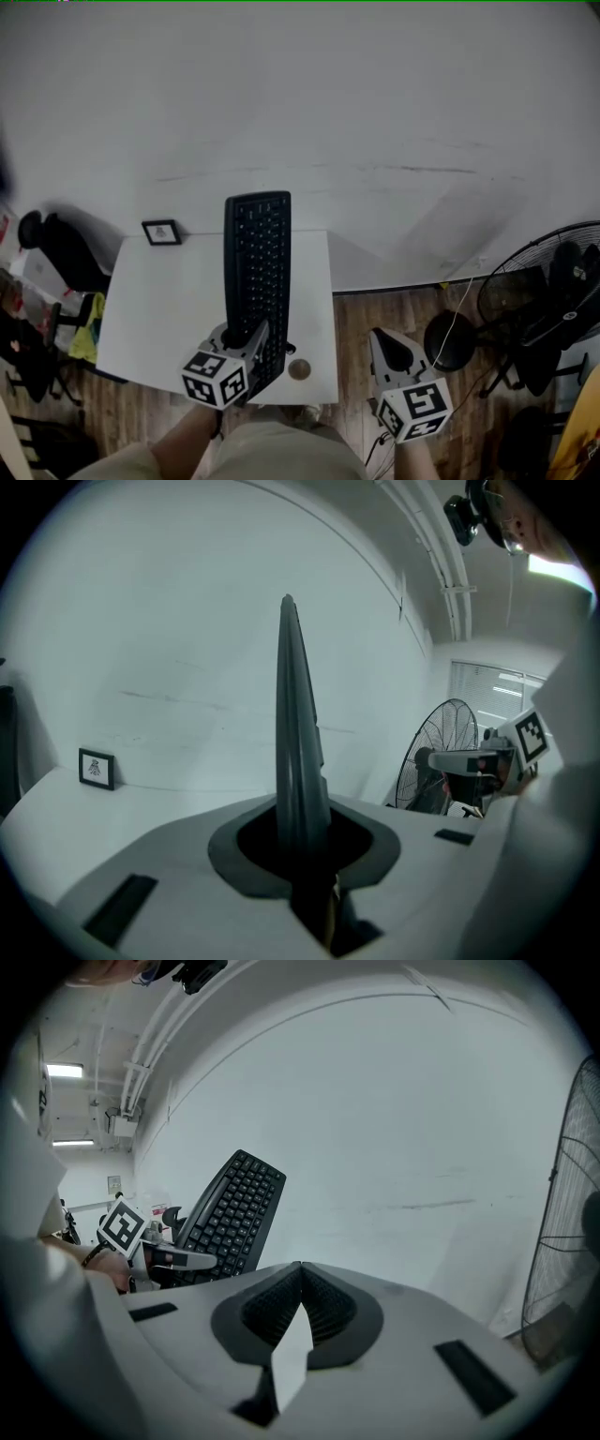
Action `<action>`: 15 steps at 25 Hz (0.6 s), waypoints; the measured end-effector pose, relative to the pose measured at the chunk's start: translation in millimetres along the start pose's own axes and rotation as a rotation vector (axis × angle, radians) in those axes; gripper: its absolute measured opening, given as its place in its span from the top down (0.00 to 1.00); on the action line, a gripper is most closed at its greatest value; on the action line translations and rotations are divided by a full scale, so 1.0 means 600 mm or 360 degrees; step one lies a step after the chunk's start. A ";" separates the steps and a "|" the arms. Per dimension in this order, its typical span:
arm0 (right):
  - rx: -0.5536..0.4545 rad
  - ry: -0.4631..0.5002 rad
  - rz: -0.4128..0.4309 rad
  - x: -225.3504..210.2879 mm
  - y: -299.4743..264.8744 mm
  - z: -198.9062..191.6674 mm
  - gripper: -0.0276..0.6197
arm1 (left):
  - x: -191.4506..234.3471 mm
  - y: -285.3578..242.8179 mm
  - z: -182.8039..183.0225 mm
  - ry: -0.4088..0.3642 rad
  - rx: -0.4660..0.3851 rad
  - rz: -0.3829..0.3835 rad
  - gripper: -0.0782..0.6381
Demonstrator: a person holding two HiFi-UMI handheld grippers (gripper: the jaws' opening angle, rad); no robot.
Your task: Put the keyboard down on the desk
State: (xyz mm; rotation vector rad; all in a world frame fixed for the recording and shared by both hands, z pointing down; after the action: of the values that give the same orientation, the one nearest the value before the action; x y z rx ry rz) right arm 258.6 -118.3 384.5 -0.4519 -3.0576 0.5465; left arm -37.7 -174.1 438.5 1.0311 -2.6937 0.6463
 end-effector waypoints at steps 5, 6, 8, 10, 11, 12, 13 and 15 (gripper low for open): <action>0.0057 0.0109 -0.0086 0.014 -0.027 0.002 0.92 | 0.020 -0.024 0.006 -0.0030 0.0062 -0.0046 0.77; 0.0063 0.0123 -0.0104 0.018 -0.034 0.003 0.92 | 0.026 -0.028 0.007 -0.0028 0.0070 -0.0058 0.77; 0.0071 0.0107 -0.0116 0.022 -0.048 0.003 0.92 | 0.040 -0.039 0.007 -0.0002 0.0090 -0.0079 0.77; 0.0092 0.0083 -0.0128 0.024 -0.062 0.001 0.92 | 0.054 -0.052 0.004 0.0056 0.0119 -0.0102 0.77; 0.0102 0.0080 -0.0137 0.025 -0.068 0.001 0.92 | 0.062 -0.060 0.001 0.0091 0.0133 -0.0115 0.77; 0.0105 0.0085 -0.0145 0.027 -0.072 0.003 0.92 | 0.069 -0.068 -0.003 0.0124 0.0147 -0.0127 0.77; 0.0103 0.0097 -0.0147 0.030 -0.076 0.005 0.92 | 0.076 -0.077 -0.008 0.0155 0.0161 -0.0137 0.77; 0.0101 0.0120 -0.0139 0.037 -0.084 0.009 0.92 | 0.090 -0.097 -0.019 0.0206 0.0191 -0.0155 0.77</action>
State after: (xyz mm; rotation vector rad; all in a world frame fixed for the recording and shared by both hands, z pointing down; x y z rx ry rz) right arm 222.6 -159.3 395.4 -0.3279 -2.9617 0.6066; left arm -38.5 -239.3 485.1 1.1008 -2.5038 0.8347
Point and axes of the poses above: the fingertips, and each gripper's own axes: y backward along the fingers, x to its left, z out of its top, the point moved 10 cm from there along y, backward along the fingers, and after that the axes turned 8 degrees about -z, right-handed, at the moved point
